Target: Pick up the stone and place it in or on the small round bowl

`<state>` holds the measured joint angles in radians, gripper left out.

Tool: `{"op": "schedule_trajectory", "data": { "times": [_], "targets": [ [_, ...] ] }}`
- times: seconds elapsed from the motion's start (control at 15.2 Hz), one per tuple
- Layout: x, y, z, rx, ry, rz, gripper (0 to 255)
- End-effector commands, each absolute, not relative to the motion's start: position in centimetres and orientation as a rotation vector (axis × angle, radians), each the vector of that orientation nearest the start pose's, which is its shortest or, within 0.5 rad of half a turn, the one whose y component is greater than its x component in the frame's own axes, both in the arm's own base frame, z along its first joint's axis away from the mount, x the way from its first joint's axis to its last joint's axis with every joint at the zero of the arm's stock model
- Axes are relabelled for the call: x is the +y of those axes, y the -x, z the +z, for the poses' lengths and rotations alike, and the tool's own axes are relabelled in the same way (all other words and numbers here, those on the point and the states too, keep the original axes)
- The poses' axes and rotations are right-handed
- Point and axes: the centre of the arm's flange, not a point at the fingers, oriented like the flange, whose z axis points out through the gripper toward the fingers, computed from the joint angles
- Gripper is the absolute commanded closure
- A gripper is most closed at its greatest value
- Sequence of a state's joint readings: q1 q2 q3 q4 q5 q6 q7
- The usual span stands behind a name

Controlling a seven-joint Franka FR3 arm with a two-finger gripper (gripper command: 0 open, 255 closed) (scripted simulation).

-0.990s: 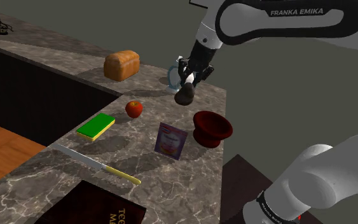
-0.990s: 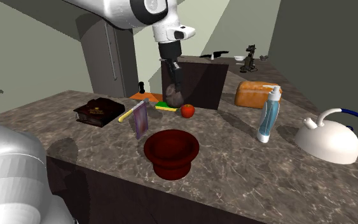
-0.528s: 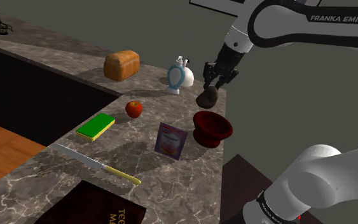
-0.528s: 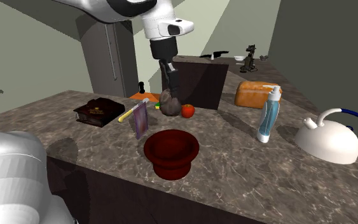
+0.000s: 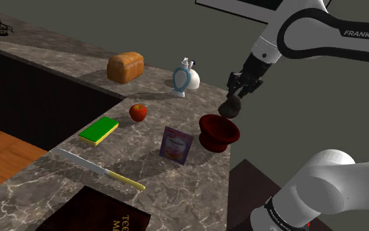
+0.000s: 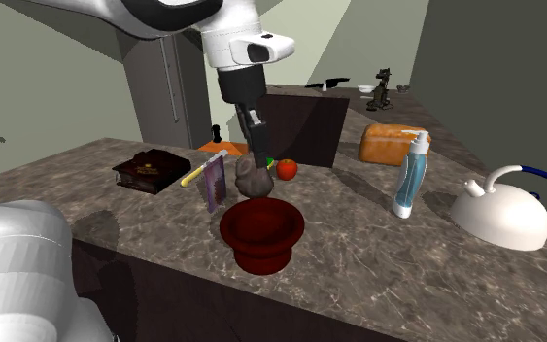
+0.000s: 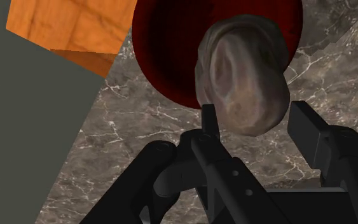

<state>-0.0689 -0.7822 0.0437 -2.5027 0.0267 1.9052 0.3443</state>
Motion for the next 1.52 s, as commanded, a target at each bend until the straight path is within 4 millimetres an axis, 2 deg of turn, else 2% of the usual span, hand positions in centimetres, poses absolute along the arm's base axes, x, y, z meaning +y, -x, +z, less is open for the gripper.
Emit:
{"op": "schedule_trajectory", "data": {
  "times": [0.0, 0.86, 1.39, 1.45],
  "targets": [
    [-0.4, -33.3, 54.0, 0.595, 3.048, -0.286, 255],
    [-0.4, -33.3, 47.1, 0.595, 3.048, -0.286, 255],
    [-0.4, -33.3, 47.1, 0.595, 3.048, -0.286, 255],
    [-0.4, -33.3, 47.1, 0.595, 3.048, -0.286, 0]
  ]
}}
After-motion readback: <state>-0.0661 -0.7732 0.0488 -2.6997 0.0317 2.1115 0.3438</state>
